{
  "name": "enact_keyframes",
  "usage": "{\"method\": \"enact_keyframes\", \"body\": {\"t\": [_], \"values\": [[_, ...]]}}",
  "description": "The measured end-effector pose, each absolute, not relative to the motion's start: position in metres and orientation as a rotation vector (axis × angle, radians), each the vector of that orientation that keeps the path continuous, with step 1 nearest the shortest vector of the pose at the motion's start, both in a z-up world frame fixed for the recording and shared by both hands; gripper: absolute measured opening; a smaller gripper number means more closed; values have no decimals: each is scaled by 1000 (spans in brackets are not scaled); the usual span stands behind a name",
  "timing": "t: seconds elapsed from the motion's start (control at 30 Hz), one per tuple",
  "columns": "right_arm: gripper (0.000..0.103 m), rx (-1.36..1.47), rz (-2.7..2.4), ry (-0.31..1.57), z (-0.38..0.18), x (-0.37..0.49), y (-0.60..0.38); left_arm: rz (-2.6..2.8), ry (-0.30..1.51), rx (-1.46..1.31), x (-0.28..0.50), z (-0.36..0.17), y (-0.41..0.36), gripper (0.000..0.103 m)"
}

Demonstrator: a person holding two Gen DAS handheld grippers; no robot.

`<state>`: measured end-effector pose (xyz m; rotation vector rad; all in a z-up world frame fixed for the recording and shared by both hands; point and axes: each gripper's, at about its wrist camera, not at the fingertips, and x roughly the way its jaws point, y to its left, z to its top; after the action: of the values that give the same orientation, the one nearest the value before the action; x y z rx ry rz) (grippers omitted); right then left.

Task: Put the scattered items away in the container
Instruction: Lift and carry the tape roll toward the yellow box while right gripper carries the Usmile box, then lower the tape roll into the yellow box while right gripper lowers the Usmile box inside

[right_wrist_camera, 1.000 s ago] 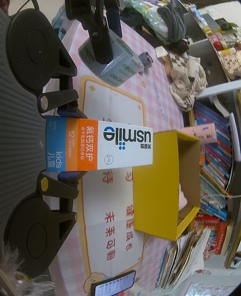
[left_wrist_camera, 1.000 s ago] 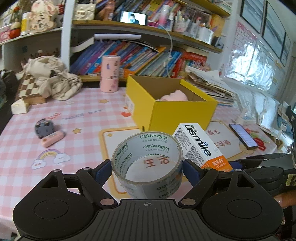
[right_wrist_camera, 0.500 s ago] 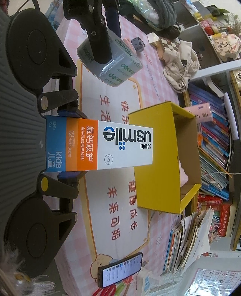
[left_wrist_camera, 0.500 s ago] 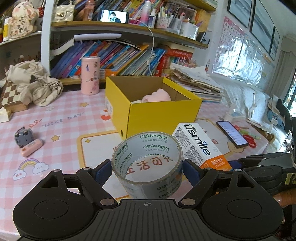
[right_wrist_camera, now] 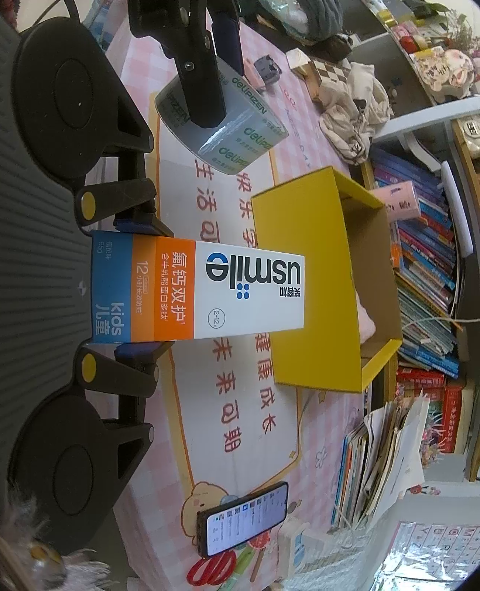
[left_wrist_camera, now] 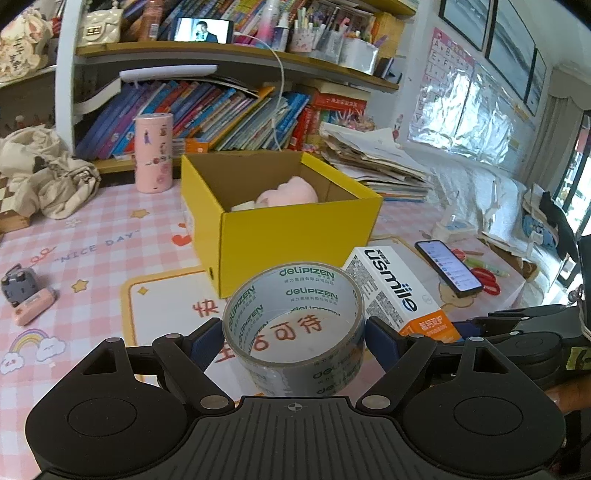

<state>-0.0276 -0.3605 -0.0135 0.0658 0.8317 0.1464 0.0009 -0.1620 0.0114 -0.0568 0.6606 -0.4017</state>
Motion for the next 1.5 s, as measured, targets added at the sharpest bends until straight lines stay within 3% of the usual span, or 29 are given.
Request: {"method": "enact_keyframes", "body": {"t": [0.87,1.5], "values": [[50,72,90,826,-13,-6,-406,-480,644,-48,32,11,-207,84],[50,13,110,677,20,35,-412,-484,527,-60,62,32,-212,84]]}}
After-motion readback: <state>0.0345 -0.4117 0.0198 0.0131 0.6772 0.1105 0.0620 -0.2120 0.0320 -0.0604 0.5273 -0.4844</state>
